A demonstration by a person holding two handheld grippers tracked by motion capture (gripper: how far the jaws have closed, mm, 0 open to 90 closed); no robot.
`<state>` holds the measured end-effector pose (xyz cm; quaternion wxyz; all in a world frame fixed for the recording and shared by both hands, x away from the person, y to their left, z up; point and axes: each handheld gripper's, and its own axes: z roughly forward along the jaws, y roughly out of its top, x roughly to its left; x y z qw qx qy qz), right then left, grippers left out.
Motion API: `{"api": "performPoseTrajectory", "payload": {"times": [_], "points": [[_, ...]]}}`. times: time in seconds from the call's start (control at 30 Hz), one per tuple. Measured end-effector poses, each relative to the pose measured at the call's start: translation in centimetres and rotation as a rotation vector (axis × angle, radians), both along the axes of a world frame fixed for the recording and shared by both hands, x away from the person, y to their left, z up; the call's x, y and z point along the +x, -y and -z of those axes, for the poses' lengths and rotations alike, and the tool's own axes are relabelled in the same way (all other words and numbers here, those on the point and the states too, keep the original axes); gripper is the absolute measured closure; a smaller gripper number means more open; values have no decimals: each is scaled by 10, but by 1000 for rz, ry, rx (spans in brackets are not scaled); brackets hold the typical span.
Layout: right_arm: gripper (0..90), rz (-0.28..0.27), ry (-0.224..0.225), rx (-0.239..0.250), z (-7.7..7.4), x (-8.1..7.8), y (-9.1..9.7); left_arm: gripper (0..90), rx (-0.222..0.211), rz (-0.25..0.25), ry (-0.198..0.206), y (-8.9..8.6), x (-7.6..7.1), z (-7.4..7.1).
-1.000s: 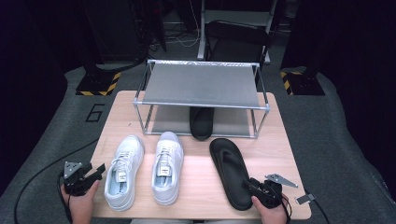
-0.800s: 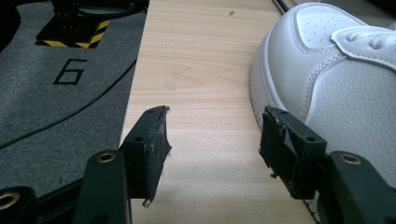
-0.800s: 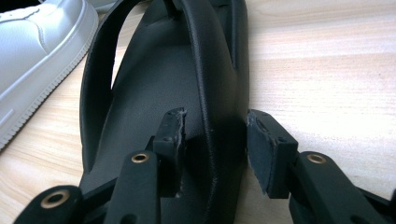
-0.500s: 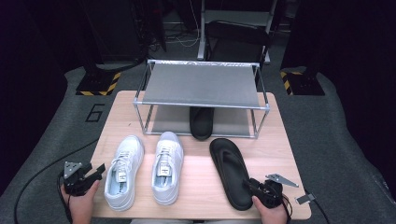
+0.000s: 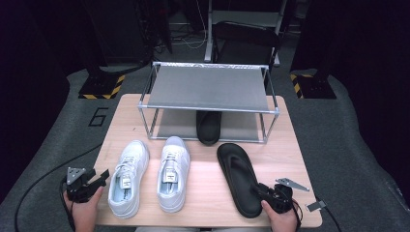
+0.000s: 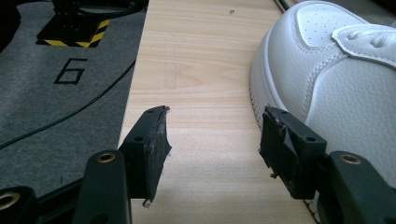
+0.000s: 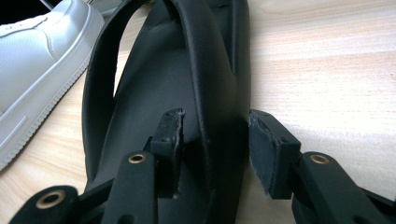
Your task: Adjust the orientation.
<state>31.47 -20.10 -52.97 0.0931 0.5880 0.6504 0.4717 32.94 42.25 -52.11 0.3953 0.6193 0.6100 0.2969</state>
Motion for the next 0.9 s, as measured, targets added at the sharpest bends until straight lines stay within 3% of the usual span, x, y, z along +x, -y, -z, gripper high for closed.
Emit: {"api": "performPoseTrajectory", "payload": {"times": [0.17,0.3,0.33,0.4,0.53,0.57,0.6,0.67,0.7,0.9], "points": [[574,7,-35,76,3,3,4,412,2,5,-4,0,0,0],[608,11,-28,78,4,4,5,412,0,2,1,0,0,0],[617,18,-34,103,4,3,6,412,0,1,0,0,0,0],[622,26,-36,99,3,3,4,412,0,-8,18,0,0,1],[630,33,-28,80,1,1,2,412,0,-1,4,0,0,0],[633,35,-28,82,1,1,1,412,-1,-6,21,0,0,1],[637,33,-5,61,1,1,1,412,-1,-6,19,0,0,1],[641,42,-4,56,0,-1,-1,412,0,-4,17,0,0,0],[643,44,7,58,1,-1,-2,412,0,2,2,-1,-1,-1],[650,66,6,71,0,-7,-5,412,-4,-2,6,-1,-1,-1]]}}
